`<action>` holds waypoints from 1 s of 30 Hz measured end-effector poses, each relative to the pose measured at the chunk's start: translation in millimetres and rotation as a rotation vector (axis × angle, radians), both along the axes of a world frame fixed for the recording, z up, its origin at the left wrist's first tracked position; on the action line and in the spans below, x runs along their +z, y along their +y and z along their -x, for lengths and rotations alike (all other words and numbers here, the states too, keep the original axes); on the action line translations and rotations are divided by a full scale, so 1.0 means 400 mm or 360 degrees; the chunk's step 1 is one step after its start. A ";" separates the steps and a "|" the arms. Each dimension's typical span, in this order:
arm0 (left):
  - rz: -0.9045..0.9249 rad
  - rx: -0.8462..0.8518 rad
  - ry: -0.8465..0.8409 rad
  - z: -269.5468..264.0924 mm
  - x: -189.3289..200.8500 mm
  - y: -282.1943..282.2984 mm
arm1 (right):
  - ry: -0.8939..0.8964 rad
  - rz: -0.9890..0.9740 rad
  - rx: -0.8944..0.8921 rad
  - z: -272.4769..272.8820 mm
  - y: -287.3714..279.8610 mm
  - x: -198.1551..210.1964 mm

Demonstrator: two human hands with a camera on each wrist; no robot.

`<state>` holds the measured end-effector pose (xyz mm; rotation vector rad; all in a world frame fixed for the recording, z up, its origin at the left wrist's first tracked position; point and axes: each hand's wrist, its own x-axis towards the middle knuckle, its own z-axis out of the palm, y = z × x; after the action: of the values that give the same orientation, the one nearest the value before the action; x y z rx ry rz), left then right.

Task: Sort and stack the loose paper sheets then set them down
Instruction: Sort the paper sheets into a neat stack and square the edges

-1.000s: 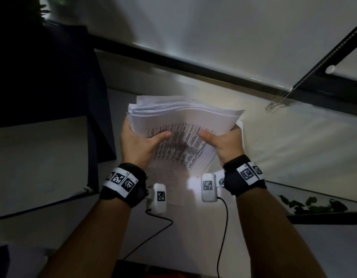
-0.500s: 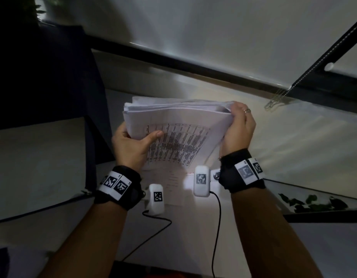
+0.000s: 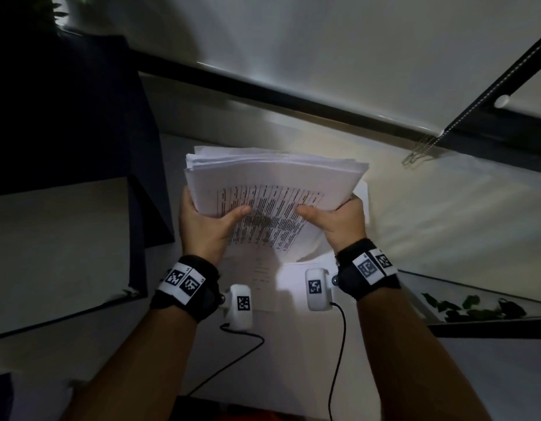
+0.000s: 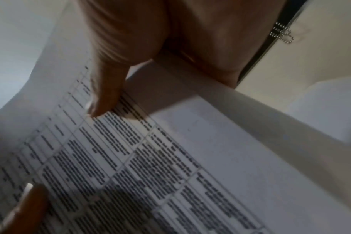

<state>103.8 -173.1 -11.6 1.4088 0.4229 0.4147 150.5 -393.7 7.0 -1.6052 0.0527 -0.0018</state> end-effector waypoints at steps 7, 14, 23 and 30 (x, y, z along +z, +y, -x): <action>-0.0158 -0.0226 0.0161 0.033 -0.039 0.015 | 0.0166 0.0088 -0.0016 0.035 0.013 -0.084; -0.0230 -0.0264 0.0265 0.051 -0.054 -0.026 | 0.0258 0.0059 -0.0157 0.051 0.019 -0.134; -0.1457 0.0044 0.0197 0.096 0.097 -0.019 | 0.0304 0.0224 -0.0356 -0.007 -0.012 -0.126; -0.1697 0.0364 0.0129 0.136 0.226 0.035 | 0.1114 0.1431 -0.0261 0.009 -0.044 -0.311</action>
<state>49.6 -159.1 78.6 2.4232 0.4468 0.8411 147.0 -411.1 -117.2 -2.4180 0.8226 0.4677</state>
